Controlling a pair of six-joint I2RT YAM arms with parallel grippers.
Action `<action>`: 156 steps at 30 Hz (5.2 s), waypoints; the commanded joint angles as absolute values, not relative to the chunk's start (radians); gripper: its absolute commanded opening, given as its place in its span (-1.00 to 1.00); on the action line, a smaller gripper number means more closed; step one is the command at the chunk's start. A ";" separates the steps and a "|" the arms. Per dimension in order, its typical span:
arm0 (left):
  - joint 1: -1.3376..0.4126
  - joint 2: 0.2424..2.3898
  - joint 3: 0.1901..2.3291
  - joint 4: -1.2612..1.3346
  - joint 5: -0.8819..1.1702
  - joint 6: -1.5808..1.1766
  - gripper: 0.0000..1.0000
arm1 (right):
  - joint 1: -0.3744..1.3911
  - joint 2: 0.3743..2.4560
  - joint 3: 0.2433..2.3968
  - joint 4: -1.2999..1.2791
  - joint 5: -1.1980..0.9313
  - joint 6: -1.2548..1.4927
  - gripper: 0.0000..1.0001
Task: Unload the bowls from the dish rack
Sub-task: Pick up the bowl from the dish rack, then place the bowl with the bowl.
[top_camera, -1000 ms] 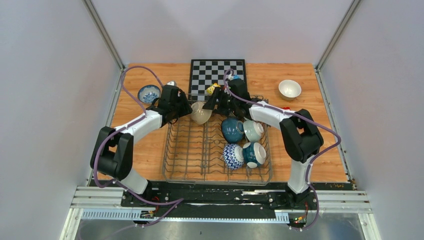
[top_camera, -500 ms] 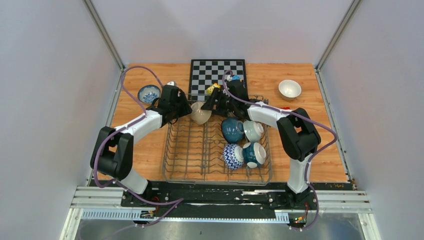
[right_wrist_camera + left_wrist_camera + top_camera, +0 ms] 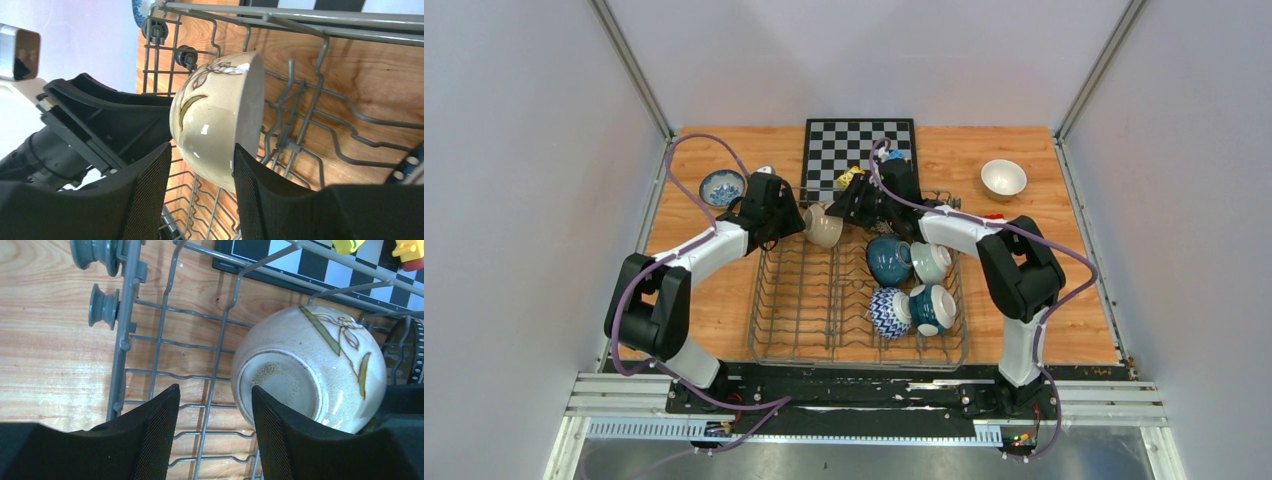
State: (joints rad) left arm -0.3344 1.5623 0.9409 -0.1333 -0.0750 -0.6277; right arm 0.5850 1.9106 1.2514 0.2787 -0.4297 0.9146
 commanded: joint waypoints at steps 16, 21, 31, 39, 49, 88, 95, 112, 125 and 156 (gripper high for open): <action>-0.334 1.560 0.938 -0.174 -0.073 -0.614 0.14 | 0.618 1.993 1.238 0.482 -0.568 0.994 -0.08; -0.334 1.558 0.936 -0.184 -0.084 -0.612 0.14 | 0.619 2.020 1.224 0.570 -0.595 1.029 -0.20; -0.334 1.555 0.948 -0.209 -0.113 -0.603 0.14 | 0.621 2.059 1.245 0.633 -0.629 1.054 -0.55; -0.332 1.547 0.957 -0.230 -0.140 -0.591 0.14 | 0.621 2.091 1.252 0.706 -0.653 1.083 -1.00; -0.332 1.494 0.960 -0.262 -0.205 -0.581 0.14 | 0.620 2.110 1.267 0.819 -0.678 1.117 -1.00; -0.313 1.177 1.042 -0.513 -0.343 -0.637 0.23 | 0.698 2.152 1.391 1.008 -0.737 1.261 -1.00; -0.313 1.095 1.095 -0.578 -0.342 -0.632 0.33 | 0.704 2.080 1.366 0.905 -0.755 1.174 -1.00; -0.312 0.898 1.060 -0.687 -0.343 -0.707 1.00 | 0.729 1.511 1.192 0.092 -0.631 0.508 -1.00; -0.312 0.863 0.980 -0.434 0.050 -0.682 1.00 | 0.992 1.023 1.171 -0.549 -0.152 0.024 -1.00; -0.937 0.928 1.183 -0.783 -0.103 -0.417 0.97 | 1.504 1.223 1.250 -0.806 0.262 -0.437 -1.00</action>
State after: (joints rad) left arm -0.9028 0.8822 1.1515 -0.7307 -0.0689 -0.4538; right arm 1.4837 1.2224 1.1744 -0.7895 0.2371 -0.3676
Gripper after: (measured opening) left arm 0.994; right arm 0.138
